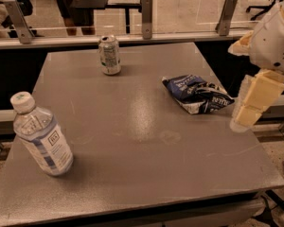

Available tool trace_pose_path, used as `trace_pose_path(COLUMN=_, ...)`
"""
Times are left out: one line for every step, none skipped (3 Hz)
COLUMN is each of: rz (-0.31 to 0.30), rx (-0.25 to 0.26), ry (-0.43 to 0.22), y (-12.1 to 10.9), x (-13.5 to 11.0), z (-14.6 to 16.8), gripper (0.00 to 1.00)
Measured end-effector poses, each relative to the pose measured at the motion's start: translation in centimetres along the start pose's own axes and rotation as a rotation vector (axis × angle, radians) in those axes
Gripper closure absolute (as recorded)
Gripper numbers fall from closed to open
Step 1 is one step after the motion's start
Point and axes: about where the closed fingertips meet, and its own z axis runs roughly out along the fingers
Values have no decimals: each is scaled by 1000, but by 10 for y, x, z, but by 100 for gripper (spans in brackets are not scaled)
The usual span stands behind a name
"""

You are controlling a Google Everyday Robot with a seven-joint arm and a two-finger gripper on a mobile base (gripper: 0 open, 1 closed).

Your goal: Knock blue plastic bottle over

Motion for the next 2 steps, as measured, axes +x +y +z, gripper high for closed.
trace_pose_path(rz=-60, rx=-30, ry=-121, y=13, x=-48, z=16, gripper=0)
trace_pose_path(rz=-113, rx=-81, ry=-253, y=34, x=-100, z=34, gripper=0)
